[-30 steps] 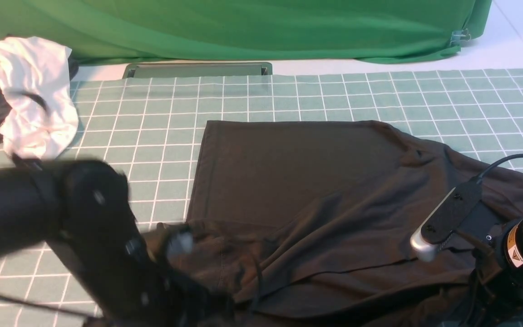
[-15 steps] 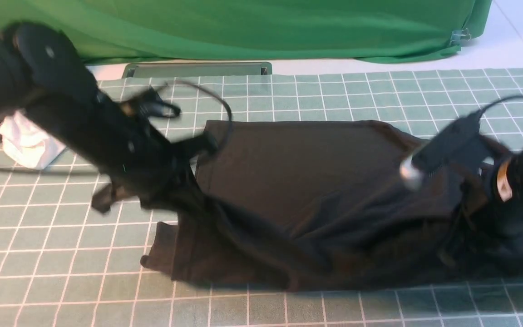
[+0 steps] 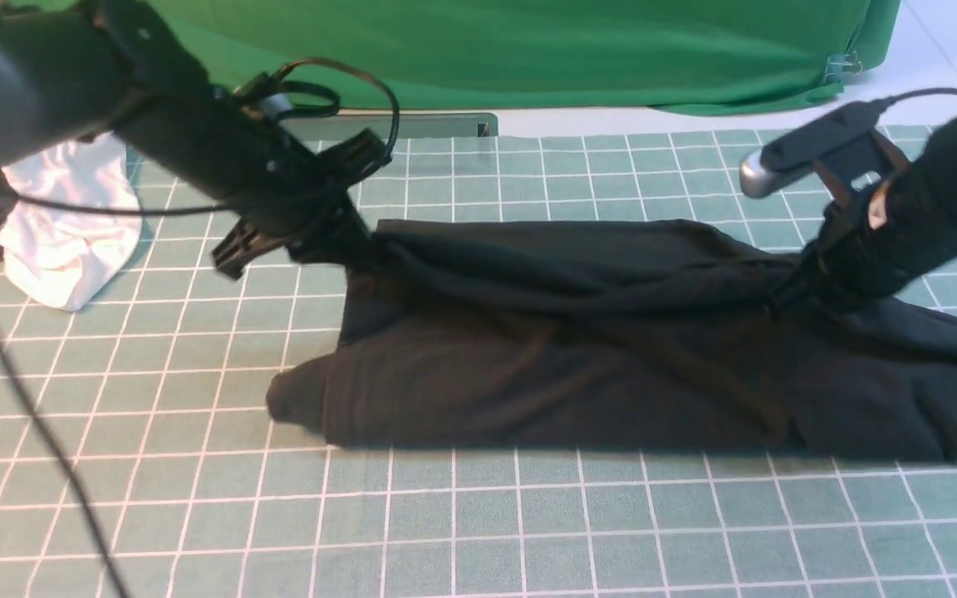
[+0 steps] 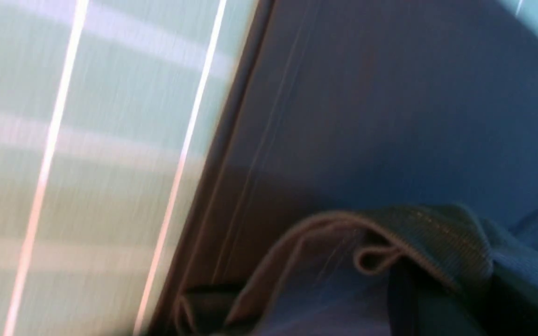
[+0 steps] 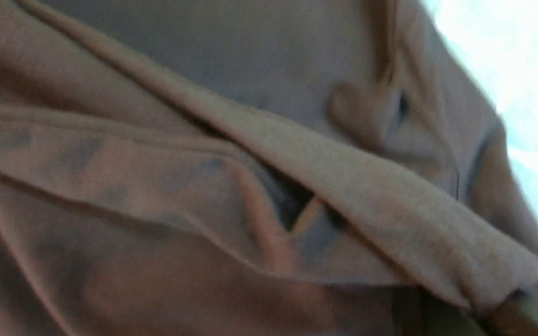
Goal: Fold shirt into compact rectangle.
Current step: 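Fold the black garment in half by bringing its near edge over to the far edge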
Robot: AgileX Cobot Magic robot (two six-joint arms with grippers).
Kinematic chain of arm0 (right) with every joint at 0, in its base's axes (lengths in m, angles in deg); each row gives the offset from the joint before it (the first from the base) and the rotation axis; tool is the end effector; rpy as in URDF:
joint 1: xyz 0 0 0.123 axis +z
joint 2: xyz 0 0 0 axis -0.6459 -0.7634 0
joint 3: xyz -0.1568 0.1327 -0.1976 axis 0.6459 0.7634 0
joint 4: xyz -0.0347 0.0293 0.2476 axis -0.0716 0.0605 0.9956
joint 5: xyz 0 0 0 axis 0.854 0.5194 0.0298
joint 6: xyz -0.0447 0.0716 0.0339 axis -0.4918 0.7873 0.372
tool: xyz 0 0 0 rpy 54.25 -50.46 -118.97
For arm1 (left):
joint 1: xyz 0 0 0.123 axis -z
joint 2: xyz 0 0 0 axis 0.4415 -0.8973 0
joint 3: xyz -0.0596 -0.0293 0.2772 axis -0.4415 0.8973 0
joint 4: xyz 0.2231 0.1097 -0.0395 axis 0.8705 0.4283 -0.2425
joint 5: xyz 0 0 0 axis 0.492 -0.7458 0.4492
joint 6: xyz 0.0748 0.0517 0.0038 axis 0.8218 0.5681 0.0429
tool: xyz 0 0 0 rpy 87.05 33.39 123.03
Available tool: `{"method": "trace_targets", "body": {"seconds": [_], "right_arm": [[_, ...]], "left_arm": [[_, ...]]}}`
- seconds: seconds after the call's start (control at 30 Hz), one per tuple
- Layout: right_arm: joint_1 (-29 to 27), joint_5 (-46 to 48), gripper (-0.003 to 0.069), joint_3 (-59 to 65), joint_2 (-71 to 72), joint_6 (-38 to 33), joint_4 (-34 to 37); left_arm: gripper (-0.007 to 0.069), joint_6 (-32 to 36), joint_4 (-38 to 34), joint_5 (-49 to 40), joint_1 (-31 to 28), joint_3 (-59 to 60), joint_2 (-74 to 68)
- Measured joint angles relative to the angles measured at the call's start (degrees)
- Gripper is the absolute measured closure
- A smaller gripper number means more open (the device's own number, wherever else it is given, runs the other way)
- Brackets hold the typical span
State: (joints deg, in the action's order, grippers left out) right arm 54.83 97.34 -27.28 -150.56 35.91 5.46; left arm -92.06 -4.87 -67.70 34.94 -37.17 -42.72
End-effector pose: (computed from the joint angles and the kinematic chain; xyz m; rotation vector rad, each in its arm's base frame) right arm 0.3481 0.0787 0.2188 -0.4500 2.5961 -0.1235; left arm 0.4088 -0.1003 0.2336 -0.4070 2.7297 -0.7681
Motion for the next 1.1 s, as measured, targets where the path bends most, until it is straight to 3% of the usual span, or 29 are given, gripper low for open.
{"method": "trace_targets", "body": {"seconds": [0.27, 0.47, 0.6, 0.67, 0.83, 0.87, 0.97, 1.1], "right_arm": [[-1.5, -10.6, 0.057, -2.1, -8.9, 0.0, -0.2], [-1.8, -17.8, 0.0452, -2.3, -11.8, 0.0, -0.4], [-1.8, -17.0, 0.0366, -4.9, -12.0, 0.1, -0.5], [-1.8, -14.5, 0.0356, -7.3, -12.0, 0.5, -0.5], [-1.8, -5.3, 0.0433, -14.1, -12.0, 1.1, -0.5], [-1.8, -1.2, 0.049, -16.8, -12.0, 0.7, 0.5], [-1.8, 7.0, 0.0566, -21.0, -12.0, -3.9, 5.3], [-1.8, 17.2, 0.0585, -24.3, -12.2, -9.6, 14.4]], "left_arm": [[0.0605, -0.4, -1.0, 0.9, -1.3, -13.7, -11.3], [0.0605, -1.0, -2.5, 1.3, -1.5, -19.6, -18.5], [0.0603, -1.1, -2.7, 1.9, -1.5, -19.8, -19.9], [0.0596, -1.3, -2.7, 1.9, -1.7, -20.3, -19.9], [0.0533, -2.1, -2.7, 2.5, -3.0, -24.3, -20.0], [0.0485, -3.1, -2.7, 2.3, -3.9, -26.7, -20.0], [0.041, -3.4, -2.6, 0.3, -5.5, -30.0, -19.9], [0.0302, -3.4, -2.3, -9.1, -7.2, -34.8, -19.9]]}}
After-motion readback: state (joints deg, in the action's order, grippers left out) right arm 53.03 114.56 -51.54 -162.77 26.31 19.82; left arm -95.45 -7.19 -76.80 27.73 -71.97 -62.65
